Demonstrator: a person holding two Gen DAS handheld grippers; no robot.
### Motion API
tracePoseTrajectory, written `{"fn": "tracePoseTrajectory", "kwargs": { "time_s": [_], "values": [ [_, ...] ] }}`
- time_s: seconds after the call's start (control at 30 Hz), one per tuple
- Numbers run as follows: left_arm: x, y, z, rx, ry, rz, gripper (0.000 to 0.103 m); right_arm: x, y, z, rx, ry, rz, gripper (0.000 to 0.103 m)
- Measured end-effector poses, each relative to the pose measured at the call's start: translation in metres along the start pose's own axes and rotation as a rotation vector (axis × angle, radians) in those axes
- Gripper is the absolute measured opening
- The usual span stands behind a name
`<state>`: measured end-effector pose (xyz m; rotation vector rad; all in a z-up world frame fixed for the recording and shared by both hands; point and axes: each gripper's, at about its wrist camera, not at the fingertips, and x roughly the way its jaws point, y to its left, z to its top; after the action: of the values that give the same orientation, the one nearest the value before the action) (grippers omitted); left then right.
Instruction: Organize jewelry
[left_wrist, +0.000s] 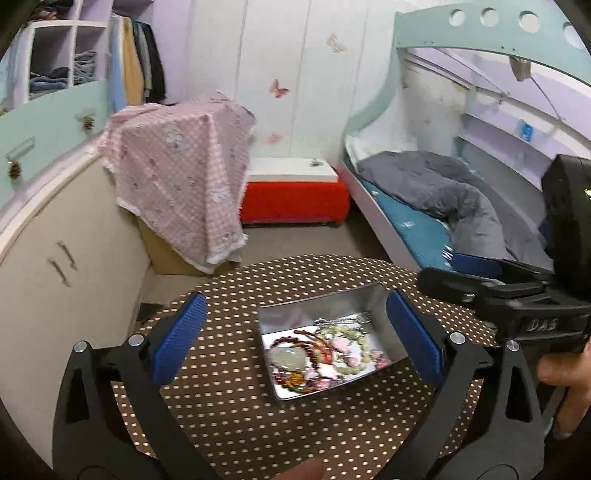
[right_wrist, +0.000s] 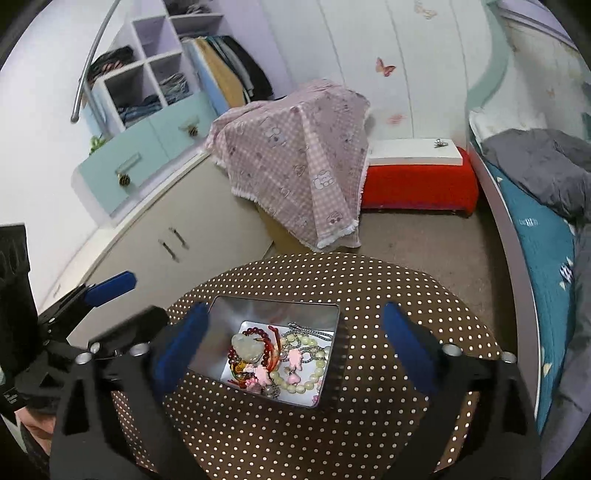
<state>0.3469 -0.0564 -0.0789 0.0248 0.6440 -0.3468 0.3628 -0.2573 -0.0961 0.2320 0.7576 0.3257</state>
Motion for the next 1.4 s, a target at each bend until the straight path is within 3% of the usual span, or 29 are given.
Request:
{"fn": "tracePoseTrajectory", "kwargs": {
  "time_s": [0.27,0.6,0.83,1.1,1.4],
  "values": [
    [-0.044,0.012,-0.001,-0.035,-0.090,0.128,0.096,-0.024,0.010,-0.002,0.004,-0.041,-0.029,0.095],
    [-0.111,0.012,-0.008,-0.044,-0.204,0.235,0.096,-0.080,0.053,-0.010,-0.054,-0.142,-0.067,0.095],
    [-0.161,-0.005,-0.030,-0.013,-0.294,0.292,0.097,-0.118,0.083,-0.038,-0.120,-0.217,-0.132,0.095],
    [-0.198,-0.026,-0.060,-0.005,-0.360,0.308,0.097,-0.152,0.107,-0.083,-0.166,-0.298,-0.241,0.095],
    [-0.234,-0.047,-0.086,-0.007,-0.410,0.342,0.097,-0.187,0.121,-0.124,-0.171,-0.380,-0.275,0.095]
  ]
}}
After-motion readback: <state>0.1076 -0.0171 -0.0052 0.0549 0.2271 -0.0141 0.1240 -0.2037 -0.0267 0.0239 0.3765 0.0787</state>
